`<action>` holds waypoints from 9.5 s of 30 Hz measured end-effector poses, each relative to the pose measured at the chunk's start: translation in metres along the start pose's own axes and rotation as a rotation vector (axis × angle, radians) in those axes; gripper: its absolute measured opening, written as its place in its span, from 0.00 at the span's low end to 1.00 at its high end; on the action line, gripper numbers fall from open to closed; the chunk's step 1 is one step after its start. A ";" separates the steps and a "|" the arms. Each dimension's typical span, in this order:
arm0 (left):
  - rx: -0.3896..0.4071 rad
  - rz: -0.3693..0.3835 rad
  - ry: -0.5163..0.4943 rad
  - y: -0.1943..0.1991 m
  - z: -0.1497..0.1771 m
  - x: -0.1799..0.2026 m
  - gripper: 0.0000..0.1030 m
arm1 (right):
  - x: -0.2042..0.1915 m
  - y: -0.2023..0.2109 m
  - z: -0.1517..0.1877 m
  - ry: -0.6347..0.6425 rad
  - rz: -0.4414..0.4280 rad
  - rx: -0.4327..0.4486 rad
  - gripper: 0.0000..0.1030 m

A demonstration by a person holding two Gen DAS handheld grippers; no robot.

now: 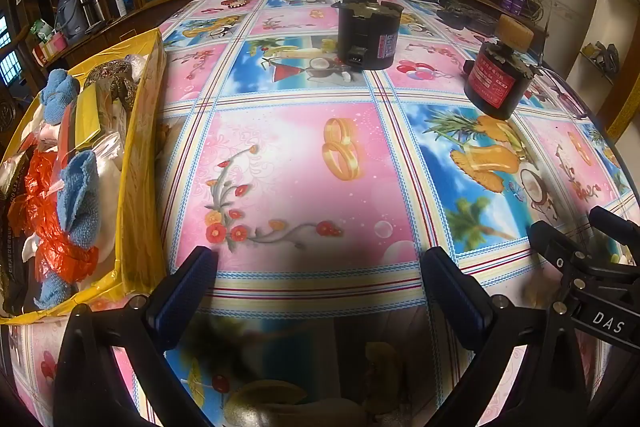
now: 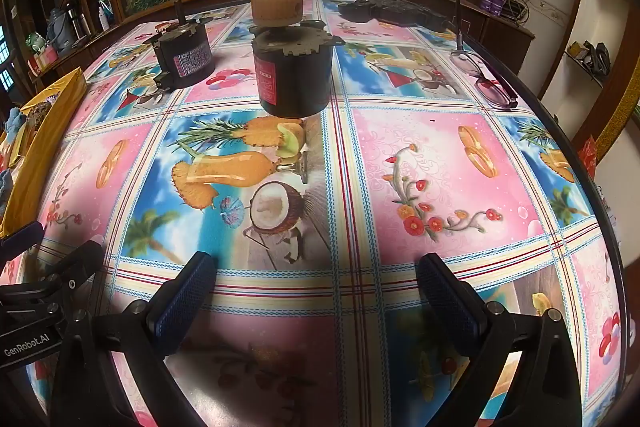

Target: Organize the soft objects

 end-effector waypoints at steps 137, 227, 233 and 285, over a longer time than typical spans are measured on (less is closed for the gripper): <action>-0.002 -0.009 0.011 0.002 0.001 -0.009 1.00 | 0.000 -0.001 0.001 0.002 0.003 -0.002 0.99; 0.078 0.262 0.086 0.094 0.064 -0.026 1.00 | 0.010 0.116 0.033 0.297 -0.391 0.082 0.69; 0.093 0.251 0.028 0.084 0.065 -0.013 1.00 | 0.054 0.110 0.023 0.151 -0.391 0.021 0.36; -0.004 0.210 -0.375 0.034 0.006 0.059 0.34 | -0.003 0.088 0.051 0.119 -0.626 -0.018 0.20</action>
Point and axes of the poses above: each gripper's, at about its wrist camera, not at the fingertips, and y roughly against the way its jaws point, x to its right, z to its underside, the point moved 9 cm from there along -y, roughly the way its jaws point, and after that the axes turned 9 degrees about -y, right-handed, at the moved point
